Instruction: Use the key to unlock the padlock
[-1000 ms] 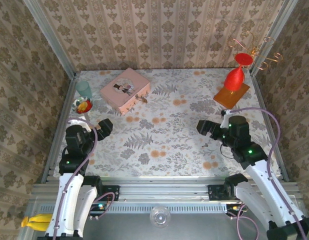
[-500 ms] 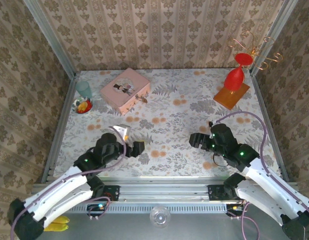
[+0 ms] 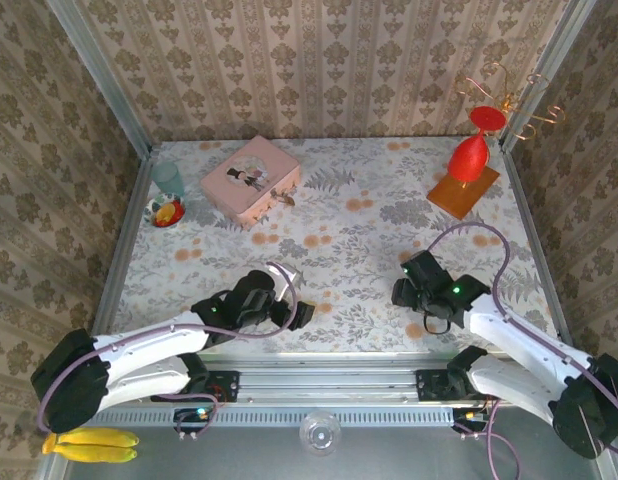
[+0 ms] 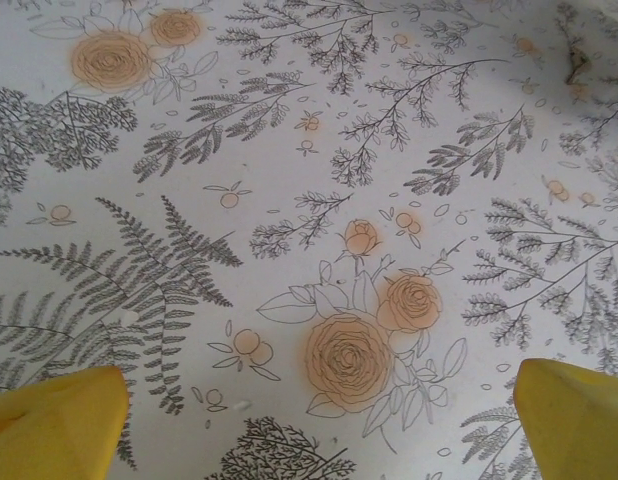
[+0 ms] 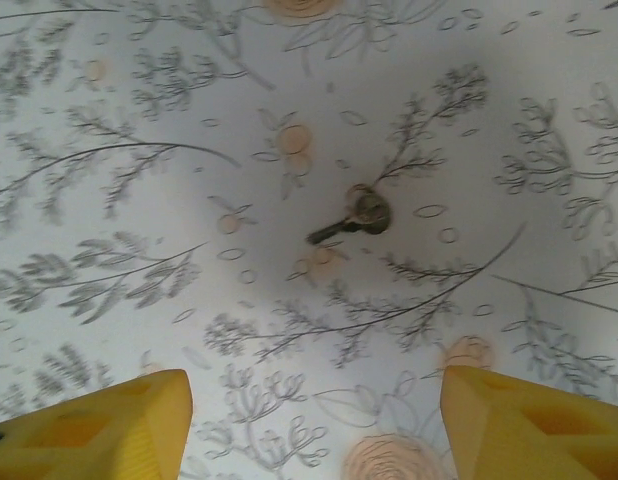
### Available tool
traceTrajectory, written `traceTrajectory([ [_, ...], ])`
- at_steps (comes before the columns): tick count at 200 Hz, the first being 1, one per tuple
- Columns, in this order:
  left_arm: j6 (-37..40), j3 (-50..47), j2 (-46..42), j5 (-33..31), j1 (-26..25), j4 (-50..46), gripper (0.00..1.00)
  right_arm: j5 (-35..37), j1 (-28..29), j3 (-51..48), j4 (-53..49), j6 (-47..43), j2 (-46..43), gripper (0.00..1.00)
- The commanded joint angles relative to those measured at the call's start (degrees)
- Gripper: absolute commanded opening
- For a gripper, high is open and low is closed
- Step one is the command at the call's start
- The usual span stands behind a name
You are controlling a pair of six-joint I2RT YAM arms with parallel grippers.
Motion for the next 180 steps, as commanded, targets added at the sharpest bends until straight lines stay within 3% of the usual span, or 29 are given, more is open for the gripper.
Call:
traceTrajectory([
  [1, 4.3, 2.2, -1.4, -4.9, -1.9, -0.9, 1.0, 5.5, 0.4, 2.5, -1.7, 1.4, 3.4, 0.6],
  [54, 4.3, 1.8, -6.1, -8.8, -2.5, -3.1, 1.0, 7.1, 0.7, 5.1, 0.7, 2.6, 13.3, 0.42],
  [110, 4.1, 1.1, -9.1, -8.6, -2.5, -3.4, 1.0, 9.6, 0.7, 8.2, 3.1, 1.7, 22.2, 0.33],
  [180, 4.0, 0.8, -11.4, -7.7, -2.5, -3.7, 1.0, 9.8, -0.9, 14.0, 1.0, 0.3, 31.6, 0.3],
])
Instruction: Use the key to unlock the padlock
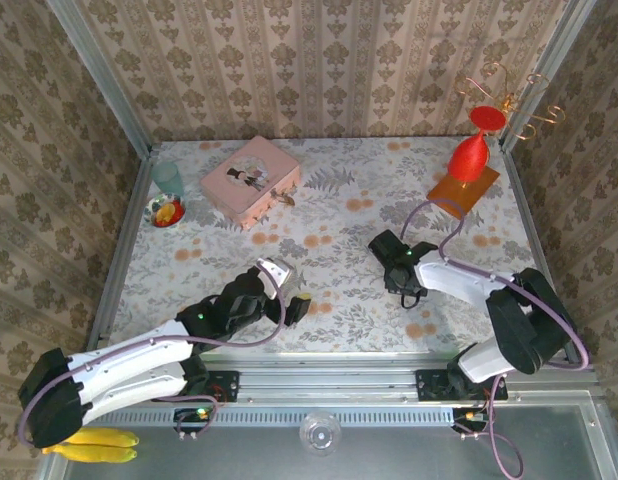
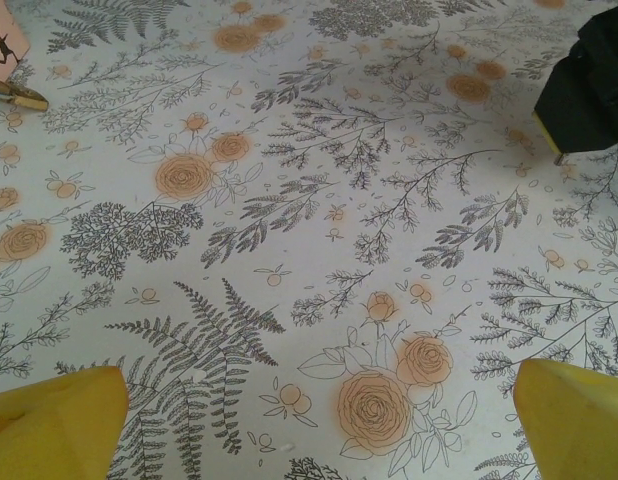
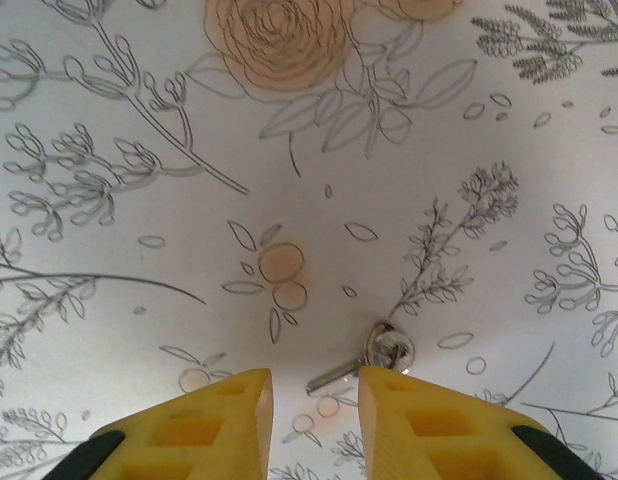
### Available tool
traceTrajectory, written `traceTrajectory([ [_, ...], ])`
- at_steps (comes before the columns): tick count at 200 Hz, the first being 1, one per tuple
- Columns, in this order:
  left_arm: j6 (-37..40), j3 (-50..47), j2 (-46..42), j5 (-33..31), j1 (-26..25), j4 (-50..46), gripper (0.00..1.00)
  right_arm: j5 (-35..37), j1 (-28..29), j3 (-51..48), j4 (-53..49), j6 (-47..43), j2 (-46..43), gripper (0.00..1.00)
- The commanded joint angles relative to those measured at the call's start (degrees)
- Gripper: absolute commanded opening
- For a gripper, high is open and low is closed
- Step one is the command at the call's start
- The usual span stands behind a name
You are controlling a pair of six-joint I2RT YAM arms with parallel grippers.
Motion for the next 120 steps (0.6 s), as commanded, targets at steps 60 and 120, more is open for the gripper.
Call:
traceTrajectory([
  [60, 0.8, -0.1, -3.9, -1.1, -0.4, -2.0, 1.0, 4.3, -2.5, 2.7, -3.1, 0.2, 5.9, 0.3],
  [120, 0.8, -0.3, -4.6, -2.1, -0.4, -2.7, 1.0, 4.5, -3.2, 2.0, -3.3, 0.3, 6.8, 0.3],
])
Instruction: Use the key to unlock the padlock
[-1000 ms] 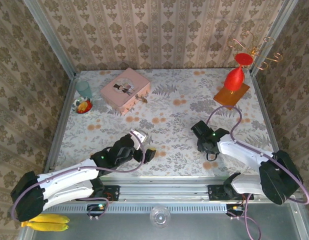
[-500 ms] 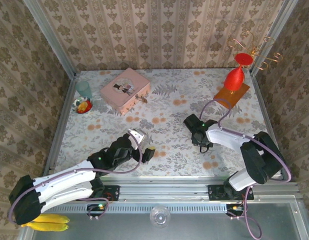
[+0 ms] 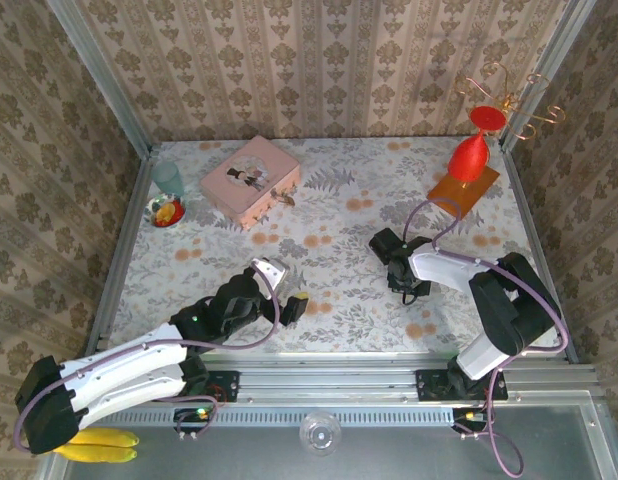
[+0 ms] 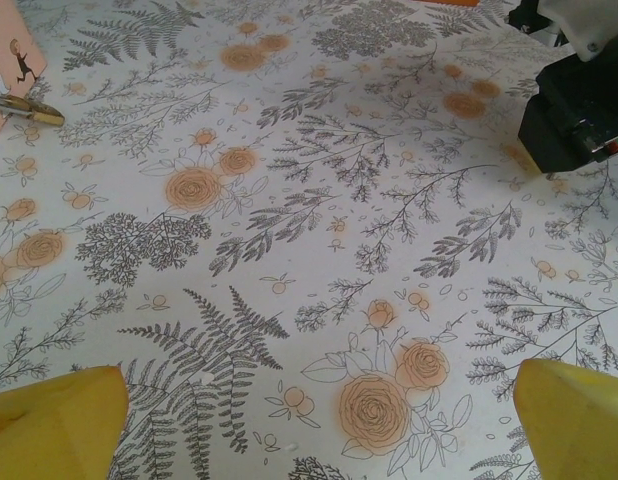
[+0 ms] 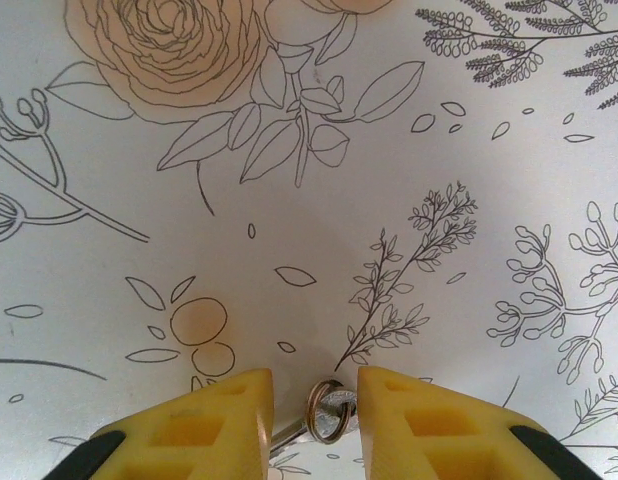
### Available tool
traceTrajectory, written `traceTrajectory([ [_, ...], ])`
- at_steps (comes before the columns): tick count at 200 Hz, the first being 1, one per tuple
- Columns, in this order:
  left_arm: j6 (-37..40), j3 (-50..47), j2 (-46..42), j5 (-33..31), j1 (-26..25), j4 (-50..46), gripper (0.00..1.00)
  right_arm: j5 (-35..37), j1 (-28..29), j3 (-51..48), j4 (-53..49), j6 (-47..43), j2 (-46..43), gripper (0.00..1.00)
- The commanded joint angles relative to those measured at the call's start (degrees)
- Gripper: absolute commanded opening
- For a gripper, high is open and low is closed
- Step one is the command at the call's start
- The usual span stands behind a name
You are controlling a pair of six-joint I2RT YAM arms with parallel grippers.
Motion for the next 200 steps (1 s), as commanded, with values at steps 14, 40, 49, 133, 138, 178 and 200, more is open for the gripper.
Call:
traceTrajectory([
  [14, 0.8, -0.3, -1.5, -1.6, -0.5, -0.7, 1.0, 2.1, -0.7, 0.7, -1.9, 0.3, 1.2, 0.3],
  [40, 0.8, -0.4, -1.5, -1.5, -0.4, -0.7, 1.0, 2.1, -0.8, 1.4, -3.3, 0.3, 2.2, 0.26],
  [49, 0.8, -0.4, -1.5, -1.4, -0.4, -0.7, 1.0, 2.0, -0.8, 1.3, -3.2, 0.4, 2.1, 0.25],
  [133, 1.3, -0.2, -2.0, -2.9, -0.4, -1.7, 1.0, -0.6, -0.7, -2.1, 0.3, 1.4, -2.3, 0.06],
  [138, 1.3, -0.2, -2.1, -3.0, -0.5, -1.8, 1.0, -0.9, -0.7, -2.4, 0.6, 1.5, -2.6, 0.05],
  [178, 1.4, -0.2, -1.4, -4.5, -0.4, -1.7, 1.0, -9.2, -0.7, -4.6, 5.6, 3.4, -8.9, 0.05],
  [200, 1.4, 0.0, -1.0, -4.8, -0.4, -1.6, 1.0, -13.2, -0.6, -5.8, 8.9, 6.4, -13.8, 0.04],
])
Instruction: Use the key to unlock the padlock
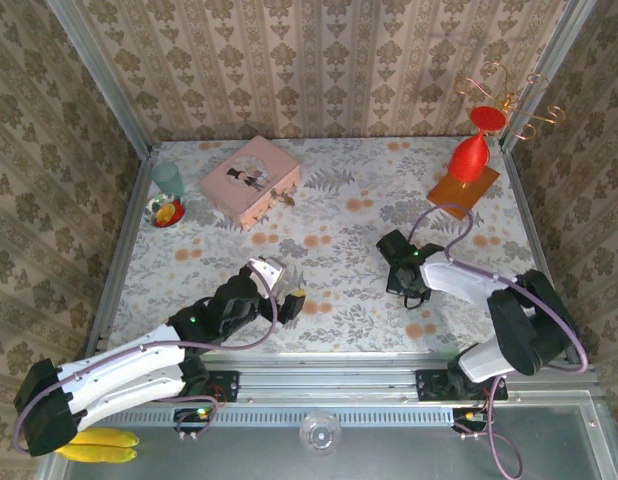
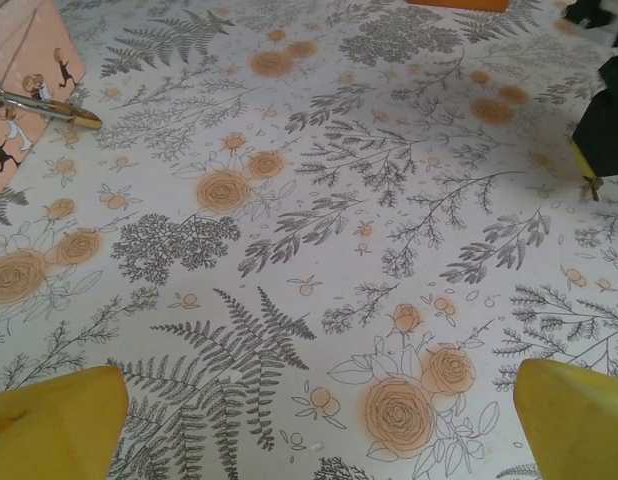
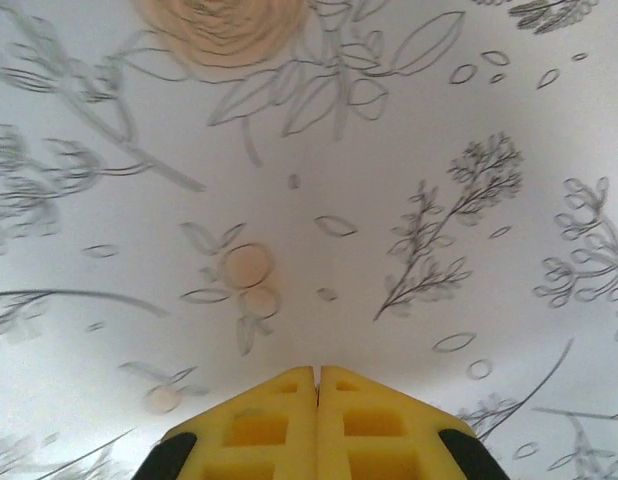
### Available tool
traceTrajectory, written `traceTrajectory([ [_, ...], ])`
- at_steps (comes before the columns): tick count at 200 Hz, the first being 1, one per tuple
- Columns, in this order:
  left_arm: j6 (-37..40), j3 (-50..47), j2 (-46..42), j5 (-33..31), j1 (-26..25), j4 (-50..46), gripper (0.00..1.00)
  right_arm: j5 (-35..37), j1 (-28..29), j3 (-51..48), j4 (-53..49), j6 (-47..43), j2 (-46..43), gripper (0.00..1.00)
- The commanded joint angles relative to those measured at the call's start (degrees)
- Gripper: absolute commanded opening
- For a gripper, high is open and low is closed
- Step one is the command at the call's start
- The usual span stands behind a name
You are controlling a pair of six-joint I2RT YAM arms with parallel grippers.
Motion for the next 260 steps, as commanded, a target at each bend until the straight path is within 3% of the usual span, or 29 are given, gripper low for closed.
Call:
traceTrajectory([
  [1, 1.1, 0.1, 0.2, -1.7, -0.5, -0.7, 1.0, -5.9, -0.1, -1.3, 4.8, 4.6, -5.7, 0.04],
  [35, 1.1, -0.3, 0.2, -3.0, -0.5, -0.3, 1.0, -11.7, 0.8, -4.8, 12.4, 13.4, -13.1, 0.04],
  [64, 1.3, -0.7, -0.1, -4.1, -0.5, 0.3, 1.0, -12.4, 3.9, -9.6, 22.8, 24.5, -18.7, 0.0],
  [91, 0.9, -2.1, -0.6, -5.9, -0.5, 1.8, 1.0, -5.3, 11.3, -14.6, 32.8, 37.2, -21.4, 0.0],
  [122, -1.1, -2.2, 0.1, -6.0, -1.0, 3.3, 1.0, 2.3, 19.0, -13.3, 33.5, 46.3, -20.2, 0.0],
  [147, -3.6, -1.5, 1.4, -5.2, -3.2, 5.7, 0.94, 5.6, 22.4, -13.6, 36.4, 53.8, -18.7, 0.0],
  [184, -8.2, 0.7, 6.8, -5.8, -7.9, 12.0, 0.9, 6.6, 25.3, -12.5, 38.6, 58.1, -16.6, 0.0],
  [223, -11.6, 1.3, 11.5, -5.7, -10.2, 19.2, 0.68, 6.8, 26.0, -13.8, 41.9, 59.2, -17.0, 0.0],
  [260, -13.3, 0.3, 15.0, -2.3, -10.3, 27.6, 0.6, 5.5, 26.2, -15.2, 44.3, 60.2, -17.2, 0.0],
])
